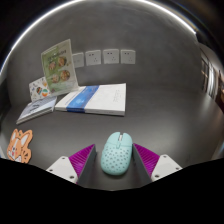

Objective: Arrange mouse

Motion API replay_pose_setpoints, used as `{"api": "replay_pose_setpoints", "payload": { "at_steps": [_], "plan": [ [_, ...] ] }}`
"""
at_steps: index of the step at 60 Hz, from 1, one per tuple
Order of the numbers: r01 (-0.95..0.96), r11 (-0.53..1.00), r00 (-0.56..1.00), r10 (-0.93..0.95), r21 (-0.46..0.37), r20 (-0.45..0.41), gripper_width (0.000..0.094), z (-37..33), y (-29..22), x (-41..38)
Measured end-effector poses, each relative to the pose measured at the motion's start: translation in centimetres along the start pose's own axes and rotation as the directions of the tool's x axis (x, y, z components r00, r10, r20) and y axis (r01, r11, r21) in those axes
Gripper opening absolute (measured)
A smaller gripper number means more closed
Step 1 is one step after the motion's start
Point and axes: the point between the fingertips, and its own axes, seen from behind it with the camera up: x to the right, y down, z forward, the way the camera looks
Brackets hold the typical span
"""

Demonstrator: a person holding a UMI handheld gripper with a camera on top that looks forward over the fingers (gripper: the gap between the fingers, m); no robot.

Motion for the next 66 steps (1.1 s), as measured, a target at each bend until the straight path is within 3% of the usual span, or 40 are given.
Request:
{"api": "replay_pose_setpoints", "payload": {
  "at_steps": [4,6,11,25,36,41,47,50,58,66],
  "plan": [
    [-0.004,1.000,1.000,0.004,0.001,-0.004,0.0781,1.0,-0.8,-0.2],
    [-0.009,1.000,1.000,0.009,0.008,-0.017,0.0677,1.2,-0.9,-0.1],
    [-0.022,1.000,0.999,0.022,0.014,-0.030,0.0533,1.3,-1.0,-0.1],
    [-0.095,0.995,0.993,0.096,0.025,-0.073,0.0420,0.5,-1.5,0.6],
    [-0.089,0.953,0.987,0.123,0.290,-0.100,0.0404,-10.2,-11.9,-3.3],
    [-0.039,0.915,0.996,0.067,0.401,-0.056,0.0402,-15.3,-16.4,-11.2],
    [-0.001,0.886,1.000,-0.007,0.464,0.015,0.0399,-17.9,-18.1,-23.7],
    [0.012,0.889,0.998,-0.035,0.458,0.043,0.0399,-18.0,-15.9,-29.2],
    [0.037,0.949,0.991,-0.075,0.313,0.110,0.0402,-11.6,-7.4,-40.4],
    [0.036,0.984,0.994,-0.054,0.172,0.099,0.0409,-7.1,-1.3,-42.7]
  ]
}}
